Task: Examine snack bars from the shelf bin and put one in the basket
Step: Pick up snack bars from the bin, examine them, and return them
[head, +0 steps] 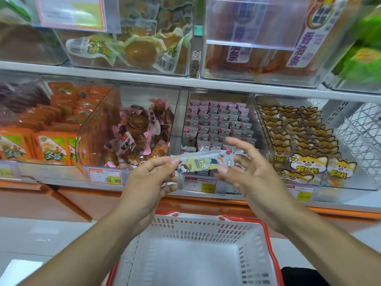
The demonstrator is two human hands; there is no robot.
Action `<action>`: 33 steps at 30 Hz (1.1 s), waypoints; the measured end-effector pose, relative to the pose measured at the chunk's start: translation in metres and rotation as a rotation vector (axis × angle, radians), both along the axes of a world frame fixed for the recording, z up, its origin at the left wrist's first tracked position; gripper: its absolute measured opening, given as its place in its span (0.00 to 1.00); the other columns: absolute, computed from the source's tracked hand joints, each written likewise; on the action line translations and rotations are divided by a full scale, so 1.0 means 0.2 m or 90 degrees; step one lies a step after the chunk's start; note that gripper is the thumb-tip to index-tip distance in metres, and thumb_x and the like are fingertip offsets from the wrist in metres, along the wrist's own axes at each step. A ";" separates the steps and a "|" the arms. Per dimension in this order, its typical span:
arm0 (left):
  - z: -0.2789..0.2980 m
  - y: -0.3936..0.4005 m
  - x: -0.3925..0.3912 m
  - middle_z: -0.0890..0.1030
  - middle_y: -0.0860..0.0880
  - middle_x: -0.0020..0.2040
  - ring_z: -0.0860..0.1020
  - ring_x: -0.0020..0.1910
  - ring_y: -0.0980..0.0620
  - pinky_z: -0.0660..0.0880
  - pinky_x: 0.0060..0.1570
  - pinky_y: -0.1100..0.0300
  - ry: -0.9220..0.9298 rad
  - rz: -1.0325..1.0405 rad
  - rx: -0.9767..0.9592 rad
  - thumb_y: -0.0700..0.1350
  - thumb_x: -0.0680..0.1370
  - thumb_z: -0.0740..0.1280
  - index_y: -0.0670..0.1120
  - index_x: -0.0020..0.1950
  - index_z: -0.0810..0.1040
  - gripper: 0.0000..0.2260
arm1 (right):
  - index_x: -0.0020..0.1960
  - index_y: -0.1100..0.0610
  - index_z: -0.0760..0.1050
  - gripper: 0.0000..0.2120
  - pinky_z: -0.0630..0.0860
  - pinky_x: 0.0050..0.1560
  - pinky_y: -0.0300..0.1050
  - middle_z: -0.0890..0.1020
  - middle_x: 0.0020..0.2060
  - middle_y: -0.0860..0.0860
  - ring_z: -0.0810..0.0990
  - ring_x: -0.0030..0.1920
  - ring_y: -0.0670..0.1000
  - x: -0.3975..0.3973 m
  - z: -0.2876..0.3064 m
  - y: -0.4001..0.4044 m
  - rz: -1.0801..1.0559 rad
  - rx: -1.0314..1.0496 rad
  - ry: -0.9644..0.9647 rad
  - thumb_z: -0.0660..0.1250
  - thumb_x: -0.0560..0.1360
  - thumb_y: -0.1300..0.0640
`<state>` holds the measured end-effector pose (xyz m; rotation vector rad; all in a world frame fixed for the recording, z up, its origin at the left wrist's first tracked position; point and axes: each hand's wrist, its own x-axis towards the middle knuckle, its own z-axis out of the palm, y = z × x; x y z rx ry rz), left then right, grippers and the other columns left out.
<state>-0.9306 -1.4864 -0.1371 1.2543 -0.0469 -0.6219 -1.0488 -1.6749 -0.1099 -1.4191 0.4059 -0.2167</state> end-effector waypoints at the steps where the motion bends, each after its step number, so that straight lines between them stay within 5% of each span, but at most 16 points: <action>1: 0.01 0.00 -0.01 0.80 0.50 0.33 0.79 0.31 0.57 0.79 0.32 0.65 -0.002 0.000 0.003 0.56 0.57 0.80 0.47 0.46 0.87 0.22 | 0.64 0.37 0.77 0.25 0.80 0.52 0.35 0.81 0.54 0.43 0.83 0.52 0.37 0.00 0.00 0.01 0.018 -0.031 0.005 0.76 0.72 0.58; 3: 0.00 0.00 -0.01 0.80 0.51 0.33 0.79 0.31 0.58 0.78 0.32 0.65 -0.024 -0.001 0.016 0.57 0.57 0.80 0.49 0.45 0.87 0.21 | 0.61 0.40 0.79 0.22 0.80 0.57 0.39 0.82 0.58 0.43 0.84 0.56 0.41 0.00 -0.01 0.03 0.023 -0.049 0.001 0.76 0.70 0.57; 5: 0.00 0.00 -0.01 0.81 0.53 0.35 0.78 0.31 0.59 0.78 0.32 0.64 -0.041 -0.013 0.019 0.57 0.62 0.78 0.51 0.44 0.87 0.15 | 0.59 0.45 0.81 0.20 0.79 0.63 0.49 0.81 0.62 0.53 0.85 0.56 0.50 0.00 -0.01 0.04 0.004 -0.013 -0.002 0.76 0.69 0.55; 7: 0.00 0.01 -0.01 0.82 0.52 0.38 0.78 0.33 0.57 0.78 0.32 0.62 -0.030 -0.014 -0.023 0.51 0.75 0.72 0.50 0.44 0.87 0.07 | 0.59 0.48 0.82 0.19 0.80 0.61 0.51 0.80 0.61 0.61 0.86 0.53 0.55 0.00 -0.02 0.03 -0.016 0.036 0.000 0.75 0.68 0.55; 9: 0.00 0.01 0.00 0.84 0.49 0.41 0.80 0.36 0.55 0.79 0.35 0.60 -0.030 -0.015 -0.055 0.42 0.81 0.64 0.49 0.47 0.87 0.12 | 0.59 0.50 0.82 0.19 0.80 0.58 0.50 0.80 0.61 0.64 0.86 0.52 0.56 0.01 -0.03 0.02 -0.027 0.062 0.006 0.75 0.69 0.56; 12: 0.01 0.01 0.00 0.85 0.44 0.46 0.82 0.41 0.53 0.80 0.41 0.60 -0.045 -0.030 -0.054 0.43 0.74 0.71 0.47 0.51 0.86 0.07 | 0.60 0.52 0.81 0.19 0.80 0.56 0.47 0.80 0.61 0.64 0.86 0.52 0.57 0.03 -0.04 0.02 -0.034 0.087 0.008 0.74 0.69 0.56; 15: 0.01 0.01 0.01 0.85 0.41 0.53 0.84 0.47 0.50 0.81 0.43 0.59 -0.048 -0.028 -0.054 0.43 0.69 0.75 0.45 0.59 0.82 0.18 | 0.62 0.56 0.80 0.21 0.81 0.52 0.45 0.83 0.56 0.62 0.86 0.50 0.57 0.05 -0.04 0.02 -0.038 0.117 0.011 0.74 0.69 0.55; 19: 0.03 0.01 0.00 0.82 0.55 0.62 0.84 0.54 0.49 0.80 0.54 0.53 -0.159 -0.072 -0.002 0.40 0.73 0.71 0.58 0.64 0.79 0.22 | 0.54 0.60 0.81 0.21 0.82 0.46 0.41 0.85 0.47 0.59 0.85 0.45 0.56 0.07 -0.01 0.03 -0.001 0.130 0.003 0.76 0.66 0.47; 23: 0.04 0.01 -0.03 0.86 0.47 0.52 0.85 0.50 0.49 0.82 0.50 0.58 -0.222 -0.086 0.035 0.46 0.76 0.72 0.55 0.60 0.83 0.14 | 0.52 0.60 0.83 0.22 0.82 0.41 0.40 0.84 0.44 0.63 0.85 0.43 0.56 0.09 -0.01 0.03 -0.003 0.130 0.045 0.75 0.66 0.45; 28: 0.04 -0.01 -0.03 0.87 0.44 0.43 0.85 0.40 0.50 0.81 0.40 0.64 -0.160 -0.037 0.069 0.60 0.68 0.73 0.49 0.52 0.87 0.20 | 0.57 0.50 0.83 0.16 0.82 0.44 0.42 0.83 0.41 0.58 0.84 0.43 0.55 0.08 0.00 -0.01 0.038 0.106 -0.006 0.76 0.71 0.49; 33: 0.03 -0.02 -0.02 0.87 0.42 0.43 0.85 0.38 0.51 0.80 0.37 0.65 -0.109 -0.036 0.060 0.66 0.67 0.69 0.51 0.50 0.88 0.23 | 0.54 0.52 0.85 0.14 0.80 0.42 0.39 0.83 0.40 0.53 0.83 0.41 0.50 0.08 -0.02 -0.03 0.019 0.106 0.007 0.75 0.70 0.49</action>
